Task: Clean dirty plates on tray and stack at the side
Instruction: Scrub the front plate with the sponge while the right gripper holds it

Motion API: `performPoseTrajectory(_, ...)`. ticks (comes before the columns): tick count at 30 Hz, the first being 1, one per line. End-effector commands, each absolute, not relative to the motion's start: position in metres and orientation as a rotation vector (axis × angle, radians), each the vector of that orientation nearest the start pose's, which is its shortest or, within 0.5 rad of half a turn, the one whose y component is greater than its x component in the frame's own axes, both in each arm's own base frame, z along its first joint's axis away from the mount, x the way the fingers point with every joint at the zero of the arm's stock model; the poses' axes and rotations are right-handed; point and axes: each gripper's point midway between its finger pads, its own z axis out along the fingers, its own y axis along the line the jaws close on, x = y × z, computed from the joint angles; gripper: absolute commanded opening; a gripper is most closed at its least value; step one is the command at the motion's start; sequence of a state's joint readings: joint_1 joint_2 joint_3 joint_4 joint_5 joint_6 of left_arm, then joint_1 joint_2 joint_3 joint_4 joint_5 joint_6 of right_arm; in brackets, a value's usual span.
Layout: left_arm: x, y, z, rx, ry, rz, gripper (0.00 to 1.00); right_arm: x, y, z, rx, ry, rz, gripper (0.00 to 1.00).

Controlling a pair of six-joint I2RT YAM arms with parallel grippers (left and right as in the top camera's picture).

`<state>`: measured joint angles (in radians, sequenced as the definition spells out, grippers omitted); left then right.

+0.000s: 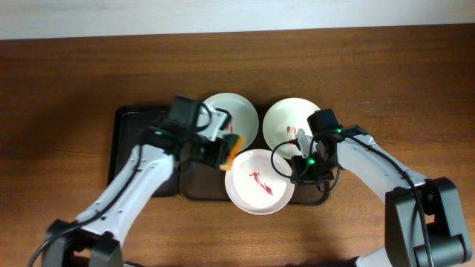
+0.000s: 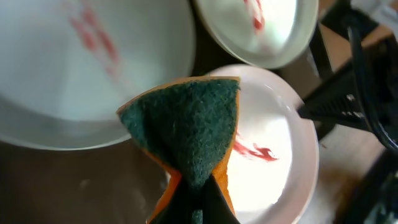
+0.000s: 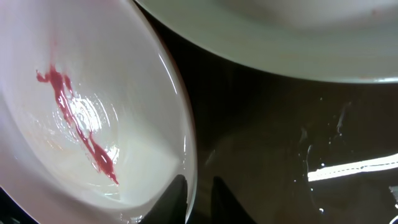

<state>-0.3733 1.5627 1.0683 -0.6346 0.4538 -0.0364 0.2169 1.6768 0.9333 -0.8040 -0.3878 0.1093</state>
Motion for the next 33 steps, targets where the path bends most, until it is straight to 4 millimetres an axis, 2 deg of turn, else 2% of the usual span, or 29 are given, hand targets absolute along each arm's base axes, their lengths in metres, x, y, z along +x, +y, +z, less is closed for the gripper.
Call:
performPoseTrajectory(1, 0.299, -0.233, 0.091, 0.454, 2.748, -0.781, 0.00, 0.258, 0.127, 0.023, -0.181, 3.104, 0.632, 0.10)
performPoseTrajectory(2, 0.294, -0.248, 0.085, 0.389, 2.784, -0.813, 0.00, 0.259, 0.128, 0.023, -0.181, 3.102, 0.632, 0.08)
performPoseTrajectory(4, 0.288, -0.266, 0.075, 0.268, 2.836, -0.830, 0.00, 0.260, 0.128, 0.023, -0.182, 3.099, 0.632, 0.07)
performPoseTrajectory(7, 0.281, -0.284, 0.059, 0.018, 2.907, -0.810, 0.00, 0.260, 0.128, 0.023, -0.182, 3.099, 0.632, 0.04)
performPoseTrajectory(9, 0.275, -0.291, 0.055, -0.068, 2.934, -0.823, 0.00, 0.260, 0.128, 0.023, -0.182, 3.099, 0.631, 0.04)
performPoseTrajectory(11, 0.267, -0.300, 0.049, -0.240, 2.973, -0.823, 0.00, 0.260, 0.128, 0.023, -0.182, 3.098, 0.632, 0.04)
performPoseTrajectory(13, 0.261, -0.306, 0.045, -0.337, 2.994, -0.820, 0.00, 0.260, 0.128, 0.023, -0.182, 3.098, 0.632, 0.04)
performPoseTrajectory(16, 0.249, -0.325, 0.036, -0.398, 3.013, -0.845, 0.00, 0.260, 0.128, 0.023, -0.183, 3.098, 0.632, 0.04)
performPoseTrajectory(18, 0.243, -0.328, 0.028, -0.421, 3.025, -0.799, 0.00, 0.260, 0.128, 0.023, -0.182, 3.098, 0.632, 0.04)
performPoseTrajectory(21, 0.246, -0.319, 0.018, -0.419, 2.990, -0.662, 0.00, 0.260, 0.128, 0.023, -0.182, 3.099, 0.632, 0.04)
performPoseTrajectory(23, 0.252, -0.300, 0.012, -0.414, 2.962, -0.513, 0.00, 0.259, 0.128, 0.023, -0.182, 3.100, 0.632, 0.04)
performPoseTrajectory(25, 0.265, -0.278, 0.009, -0.288, 2.892, -0.326, 0.00, 0.259, 0.128, 0.023, -0.182, 3.101, 0.632, 0.04)
performPoseTrajectory(28, 0.280, -0.242, 0.010, -0.213, 2.805, -0.070, 0.00, 0.258, 0.127, 0.023, -0.181, 3.105, 0.631, 0.04)
performPoseTrajectory(30, 0.287, -0.234, 0.016, -0.137, 2.785, -0.034, 0.00, 0.258, 0.127, 0.023, -0.181, 3.106, 0.631, 0.04)
performPoseTrajectory(33, 0.286, -0.231, 0.022, -0.141, 2.795, -0.050, 0.00, 0.258, 0.127, 0.023, -0.181, 3.106, 0.631, 0.04)
